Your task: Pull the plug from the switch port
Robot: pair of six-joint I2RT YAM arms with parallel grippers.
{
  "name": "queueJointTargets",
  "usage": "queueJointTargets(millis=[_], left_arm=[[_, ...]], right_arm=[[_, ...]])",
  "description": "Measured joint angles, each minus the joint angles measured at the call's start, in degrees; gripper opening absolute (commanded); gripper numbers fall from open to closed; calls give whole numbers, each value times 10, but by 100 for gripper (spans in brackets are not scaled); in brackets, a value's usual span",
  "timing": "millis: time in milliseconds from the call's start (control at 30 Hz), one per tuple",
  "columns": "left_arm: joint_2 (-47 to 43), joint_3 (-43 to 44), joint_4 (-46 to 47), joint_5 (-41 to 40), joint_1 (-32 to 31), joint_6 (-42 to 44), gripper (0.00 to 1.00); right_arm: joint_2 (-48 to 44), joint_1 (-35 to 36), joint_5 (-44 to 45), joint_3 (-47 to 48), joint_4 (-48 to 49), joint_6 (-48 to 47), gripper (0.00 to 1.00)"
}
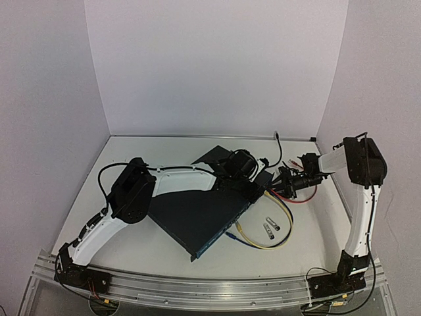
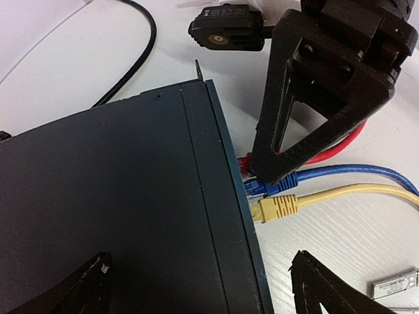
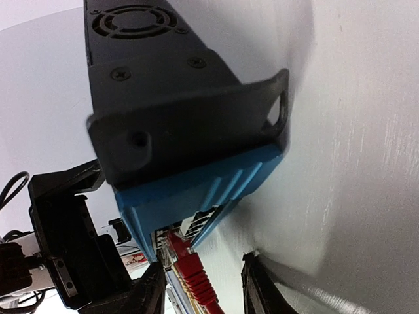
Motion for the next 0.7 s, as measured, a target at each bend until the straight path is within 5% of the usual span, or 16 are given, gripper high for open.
queueJointTargets(millis=[400,700], left_arm=[[0,0,0,0,0,0,94],[1,0,5,1,0,0,94]], right_arm=[[5,5,1,7,3,7,34],[9,8,-4,12,13,33,13]])
